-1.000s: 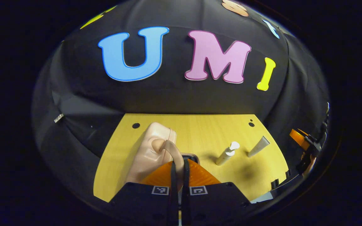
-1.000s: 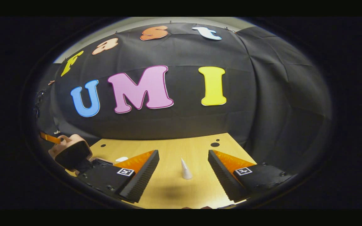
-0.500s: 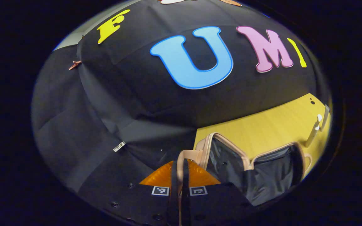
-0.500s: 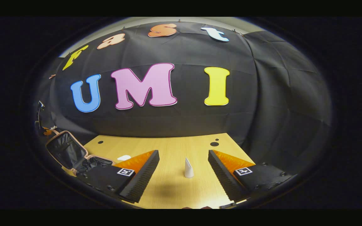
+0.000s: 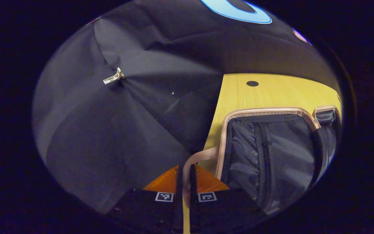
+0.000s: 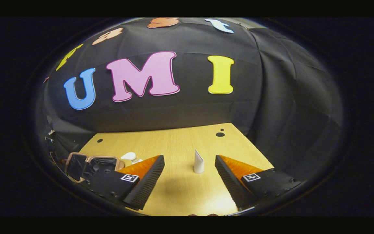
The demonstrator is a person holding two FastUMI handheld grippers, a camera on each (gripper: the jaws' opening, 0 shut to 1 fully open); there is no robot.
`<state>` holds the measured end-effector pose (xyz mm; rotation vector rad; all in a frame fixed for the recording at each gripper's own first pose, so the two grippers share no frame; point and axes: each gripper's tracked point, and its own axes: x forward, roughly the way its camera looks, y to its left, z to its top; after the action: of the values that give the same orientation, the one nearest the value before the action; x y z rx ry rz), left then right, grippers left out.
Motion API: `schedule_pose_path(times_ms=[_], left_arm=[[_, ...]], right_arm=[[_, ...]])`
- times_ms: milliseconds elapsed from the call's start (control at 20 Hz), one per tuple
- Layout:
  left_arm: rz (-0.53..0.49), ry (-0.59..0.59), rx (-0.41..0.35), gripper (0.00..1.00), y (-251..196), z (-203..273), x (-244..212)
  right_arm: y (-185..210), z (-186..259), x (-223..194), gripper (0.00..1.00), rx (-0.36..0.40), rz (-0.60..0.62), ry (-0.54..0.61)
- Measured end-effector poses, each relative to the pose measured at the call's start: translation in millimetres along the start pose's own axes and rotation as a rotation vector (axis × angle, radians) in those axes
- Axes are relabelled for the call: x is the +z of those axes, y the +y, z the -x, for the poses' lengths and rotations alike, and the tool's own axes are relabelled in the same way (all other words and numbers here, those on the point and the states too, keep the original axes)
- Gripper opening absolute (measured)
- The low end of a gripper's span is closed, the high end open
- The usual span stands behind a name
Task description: First open the suitcase, pack the skin care products into it, and then close the suitcase.
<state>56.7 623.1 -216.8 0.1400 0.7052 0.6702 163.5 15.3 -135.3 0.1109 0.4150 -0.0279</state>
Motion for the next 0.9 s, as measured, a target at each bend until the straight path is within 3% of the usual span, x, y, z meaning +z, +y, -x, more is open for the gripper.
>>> schedule_pose_path(times_ms=[200, 350, 500, 550, 600, 700, 800, 900], left_arm=[[-0.064, -0.033, -0.02, 0.18, 4.1, -8.8, 7.0], [-0.14, -0.03, 0.049, 0.19, 15.6, -14.9, 15.4], [-0.114, -0.09, 0.11, 0.65, 24.1, -4.3, 34.1], [-0.093, -0.136, 0.095, 0.91, 16.0, 6.9, 50.1], [-0.08, -0.179, 0.079, 0.99, 6.7, 13.5, 59.5], [-0.052, -0.257, -0.004, 0.97, -21.8, 49.2, 78.9], [-0.001, -0.303, -0.16, 0.97, -71.0, 92.1, 92.4], [0.002, -0.314, -0.362, 0.98, -152.0, 147.7, 91.0]], right_arm=[[11.6, 1.2, -15.4, 1.0, -0.005, 0.005, 0.034], [20.7, -0.2, -24.4, 1.0, 0.012, 0.011, 0.039], [19.3, -0.4, -37.0, 1.0, 0.01, -0.006, 0.062], [16.7, 0.0, -40.4, 1.0, 0.009, -0.014, 0.069], [13.1, -0.8, -42.5, 1.0, 0.006, -0.018, 0.073], [4.0, -5.2, -46.3, 1.0, 0.0, -0.025, 0.081], [-2.3, -12.6, -49.0, 1.0, 0.006, -0.038, 0.082], [-7.6, -24.4, -55.3, 1.0, 0.012, -0.027, 0.09]])
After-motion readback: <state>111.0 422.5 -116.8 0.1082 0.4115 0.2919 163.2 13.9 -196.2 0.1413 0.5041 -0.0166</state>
